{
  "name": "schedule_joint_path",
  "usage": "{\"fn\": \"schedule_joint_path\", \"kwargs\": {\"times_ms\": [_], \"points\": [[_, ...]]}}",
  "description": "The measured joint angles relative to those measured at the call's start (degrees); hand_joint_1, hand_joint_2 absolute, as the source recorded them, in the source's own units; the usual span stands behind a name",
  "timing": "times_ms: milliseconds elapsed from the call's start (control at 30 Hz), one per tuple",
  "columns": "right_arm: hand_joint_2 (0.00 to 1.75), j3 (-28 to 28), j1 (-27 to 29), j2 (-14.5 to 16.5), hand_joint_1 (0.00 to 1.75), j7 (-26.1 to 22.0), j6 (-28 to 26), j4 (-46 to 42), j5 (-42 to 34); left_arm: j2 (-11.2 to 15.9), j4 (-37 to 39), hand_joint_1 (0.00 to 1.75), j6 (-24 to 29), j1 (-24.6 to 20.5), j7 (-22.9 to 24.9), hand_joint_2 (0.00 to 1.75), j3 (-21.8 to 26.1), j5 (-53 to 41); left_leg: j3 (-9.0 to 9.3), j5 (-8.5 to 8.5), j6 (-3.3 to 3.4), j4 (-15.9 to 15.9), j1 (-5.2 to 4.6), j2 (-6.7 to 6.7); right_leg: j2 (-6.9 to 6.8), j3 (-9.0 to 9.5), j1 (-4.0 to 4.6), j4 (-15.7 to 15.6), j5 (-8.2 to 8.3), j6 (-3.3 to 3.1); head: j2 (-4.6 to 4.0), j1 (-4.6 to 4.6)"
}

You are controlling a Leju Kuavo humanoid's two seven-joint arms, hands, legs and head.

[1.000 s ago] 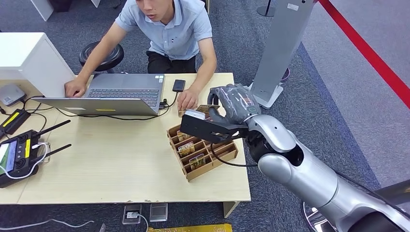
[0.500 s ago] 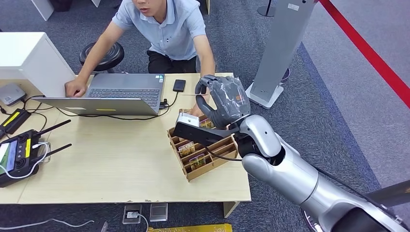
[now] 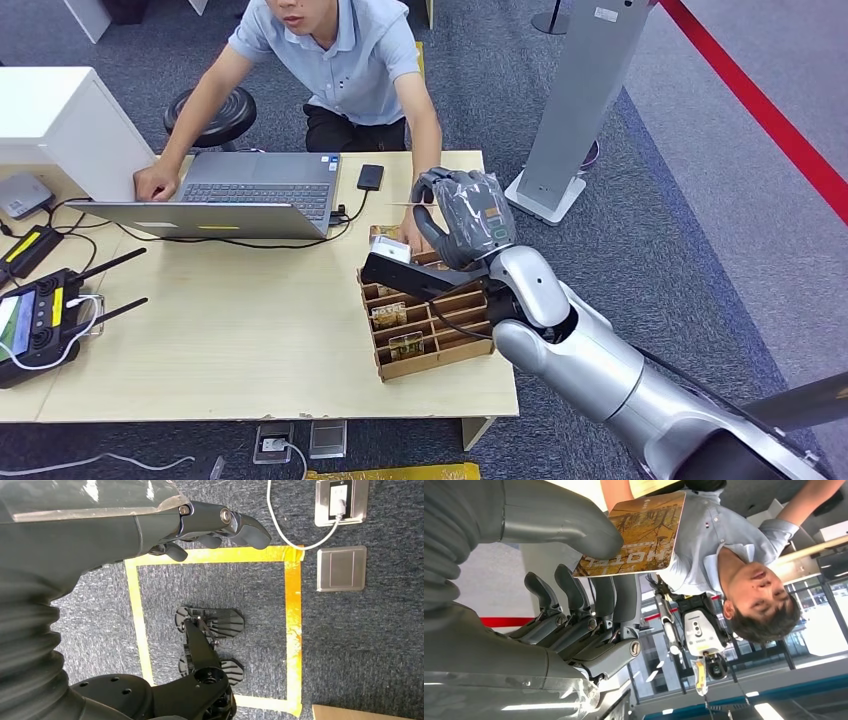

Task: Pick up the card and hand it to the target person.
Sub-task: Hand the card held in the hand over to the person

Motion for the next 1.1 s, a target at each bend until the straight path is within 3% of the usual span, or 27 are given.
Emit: {"fn": "schedule_joint_path", "kwargs": {"times_ms": [567,667,700,800,1100], "points": [[1.75,0.3,0.0,0.7,1.48,0.3,0.0,2.7,0.1,0.0,0.0,0.0,0.0,0.0,-0.2,1.75,0.0,0.3,0.0,0.0,0.0,0.0,0.0,0.0,0.0,0.0,0.0,0.0,0.0,0.0,0.0,0.0],[1.75,0.3,0.0,0.7,0.37,0.4,0.0,2.9,-0.2,0.0,0.0,0.0,-0.2,0.0,-0.4,1.75,0.0,0.2,0.0,0.0,0.0,0.0,0.0,0.0,0.0,0.0,0.0,0.0,0.0,0.0,0.0,0.01],[1.75,0.3,0.0,0.7,0.0,0.5,0.1,3.0,-0.3,0.0,0.0,0.0,-0.3,0.0,-0.4,1.31,0.0,0.2,0.0,0.0,0.0,0.0,0.0,0.0,0.0,0.0,0.0,0.0,0.0,0.0,0.0,0.01],[1.75,0.4,0.0,0.7,0.0,0.8,0.0,3.0,-0.9,0.0,0.0,0.0,-1.1,0.0,-0.6,0.0,0.0,0.2,0.0,0.0,0.0,0.0,0.0,0.0,0.0,0.0,0.0,0.0,0.0,0.0,0.0,-0.01],[1.75,0.1,0.3,0.6,0.0,0.6,-2.1,2.8,-3.4,0.0,0.0,0.0,-2.7,0.1,-2.8,0.0,0.0,1.8,0.02,0.0,0.0,0.0,0.0,0.0,0.0,0.0,0.0,0.0,0.0,0.0,0.0,-0.01]]}}
